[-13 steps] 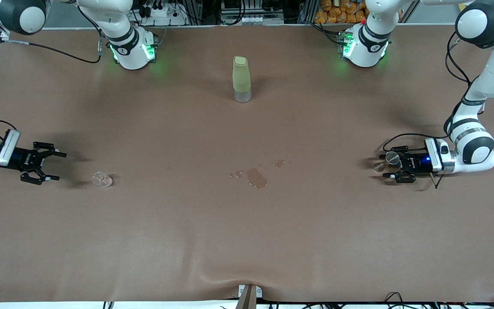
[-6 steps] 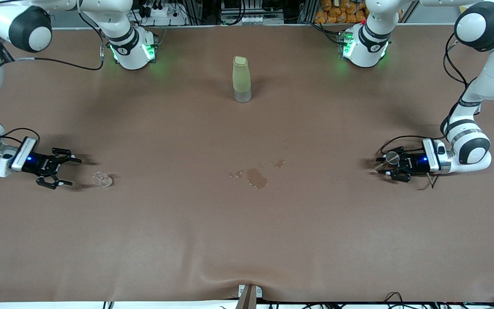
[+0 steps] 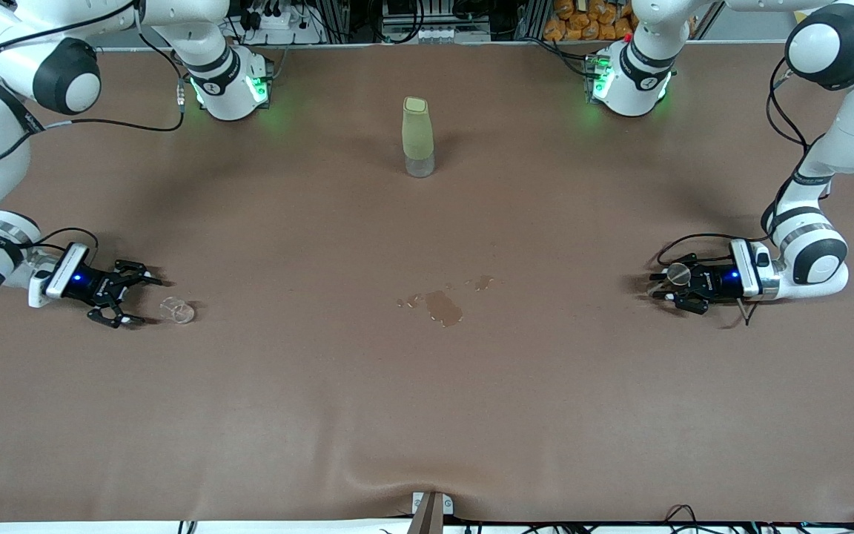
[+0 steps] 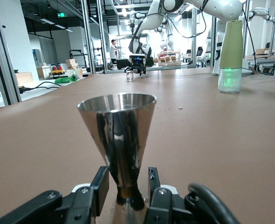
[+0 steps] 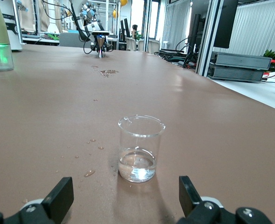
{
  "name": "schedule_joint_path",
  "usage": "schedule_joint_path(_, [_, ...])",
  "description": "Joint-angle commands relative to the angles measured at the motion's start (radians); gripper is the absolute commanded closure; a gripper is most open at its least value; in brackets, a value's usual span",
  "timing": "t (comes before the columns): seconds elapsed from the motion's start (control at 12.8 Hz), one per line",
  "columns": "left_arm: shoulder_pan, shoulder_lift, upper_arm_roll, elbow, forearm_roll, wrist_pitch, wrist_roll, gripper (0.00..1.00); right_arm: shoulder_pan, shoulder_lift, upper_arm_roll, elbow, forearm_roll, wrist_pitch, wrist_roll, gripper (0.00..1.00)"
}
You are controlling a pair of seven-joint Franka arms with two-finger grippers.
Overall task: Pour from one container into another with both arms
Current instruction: 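Grasp the glass beaker with the right gripper while the left gripper holds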
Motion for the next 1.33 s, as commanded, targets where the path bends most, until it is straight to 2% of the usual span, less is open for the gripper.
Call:
schedule_joint_path(0.0, [0.010,0.010,0.001,0.003,-0.023,-0.027,0.090,0.57,-0.010,0.031,0.001,0.005,0.047,-0.034,-0.258,0.00])
schedule_joint_path(0.55, [0.016,0.005,0.002,0.008,-0.020,-0.035,0.087,0.58,0.001,0.057,0.025,-0.023,0.099,-0.031,-0.309,0.00])
schedule_joint_path(0.86, [0.016,0.002,0.002,0.008,-0.019,-0.035,0.084,0.60,0.012,0.057,0.070,-0.053,0.137,-0.024,-0.312,0.00])
schedule_joint_path(1.25, [0.024,0.004,0.004,0.008,-0.019,-0.035,0.081,0.61,0.027,0.058,0.096,-0.075,0.168,0.006,-0.312,0.00])
